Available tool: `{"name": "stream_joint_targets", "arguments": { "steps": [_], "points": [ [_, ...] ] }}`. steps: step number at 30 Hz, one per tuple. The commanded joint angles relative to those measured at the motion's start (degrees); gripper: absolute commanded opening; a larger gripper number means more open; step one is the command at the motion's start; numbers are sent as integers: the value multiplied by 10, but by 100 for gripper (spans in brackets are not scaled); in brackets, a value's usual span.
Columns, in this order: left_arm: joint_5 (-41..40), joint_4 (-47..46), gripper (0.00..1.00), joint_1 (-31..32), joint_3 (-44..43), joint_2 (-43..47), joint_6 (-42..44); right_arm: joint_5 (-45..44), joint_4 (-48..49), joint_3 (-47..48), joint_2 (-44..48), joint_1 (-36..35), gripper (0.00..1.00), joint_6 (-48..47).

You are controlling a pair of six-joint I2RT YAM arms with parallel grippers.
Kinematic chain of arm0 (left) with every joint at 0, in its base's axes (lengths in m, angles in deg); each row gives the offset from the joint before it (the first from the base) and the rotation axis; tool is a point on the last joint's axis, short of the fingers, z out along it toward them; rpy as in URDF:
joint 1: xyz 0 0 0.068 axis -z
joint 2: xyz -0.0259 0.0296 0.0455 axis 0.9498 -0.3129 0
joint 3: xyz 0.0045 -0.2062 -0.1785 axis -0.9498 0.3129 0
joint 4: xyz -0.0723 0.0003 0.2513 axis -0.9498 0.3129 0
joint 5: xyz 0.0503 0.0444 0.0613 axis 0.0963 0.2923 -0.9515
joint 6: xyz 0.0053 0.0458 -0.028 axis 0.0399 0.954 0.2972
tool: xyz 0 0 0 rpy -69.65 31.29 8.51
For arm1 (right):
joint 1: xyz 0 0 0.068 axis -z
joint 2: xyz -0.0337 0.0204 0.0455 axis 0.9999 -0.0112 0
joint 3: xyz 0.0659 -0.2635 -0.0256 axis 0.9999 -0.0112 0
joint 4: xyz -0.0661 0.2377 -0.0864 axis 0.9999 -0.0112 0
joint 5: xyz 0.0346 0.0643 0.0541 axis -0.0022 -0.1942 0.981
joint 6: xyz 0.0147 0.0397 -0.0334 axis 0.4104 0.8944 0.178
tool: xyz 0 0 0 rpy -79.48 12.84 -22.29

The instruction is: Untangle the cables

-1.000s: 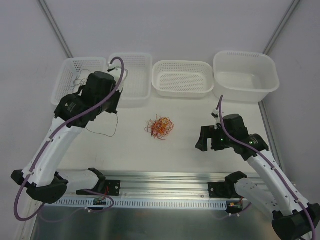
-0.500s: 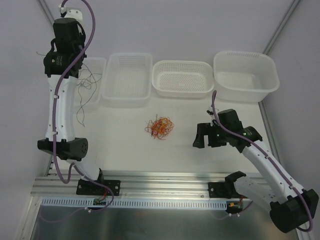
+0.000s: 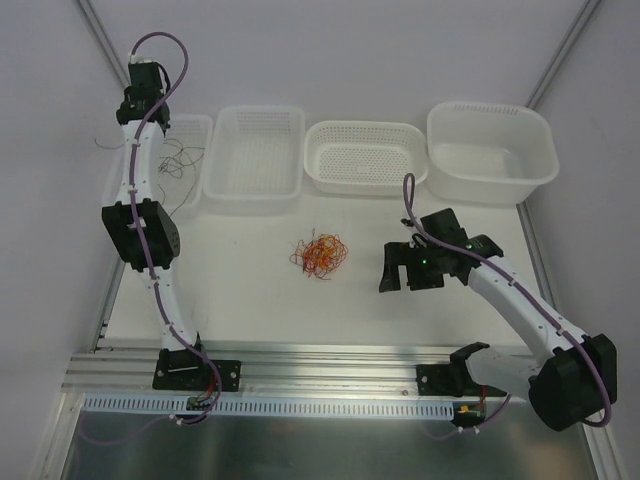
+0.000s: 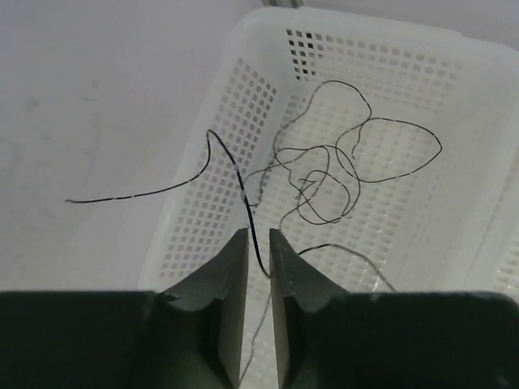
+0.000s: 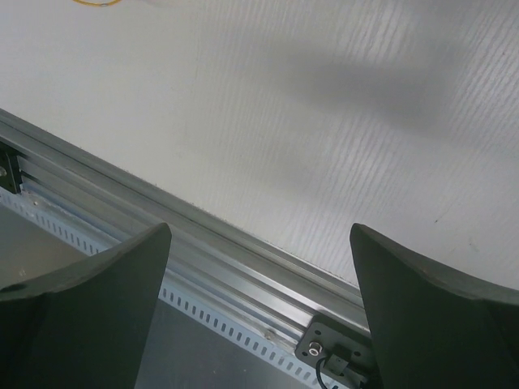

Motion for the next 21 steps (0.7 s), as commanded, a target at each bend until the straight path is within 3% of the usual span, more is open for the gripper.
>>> {"name": "stream_joint_targets", "arguments": {
  "steps": [1, 2, 5, 12, 17, 21],
  "points": [
    [25, -36, 19, -7, -24, -37, -14, 13, 9, 28, -18, -1, 97, -7],
    [21, -36, 40, -10, -24, -44, -28, 14, 9, 30, -24, -2, 97, -7],
    [13, -37, 65, -12, -10, -41, -52, 18, 9, 35, -27, -1, 97, -6],
    [59, -35, 99, -12, 103, 111, -127, 14, 8, 24, 4, -1, 98, -7],
    [67, -35, 99, -12, 262, 253, -216, 15, 14, 7, 52, -2, 98, -6],
    [80, -36, 99, -26, 438, 386, -295, 26, 22, -11, 83, -2, 98, -7]
  ]
}}
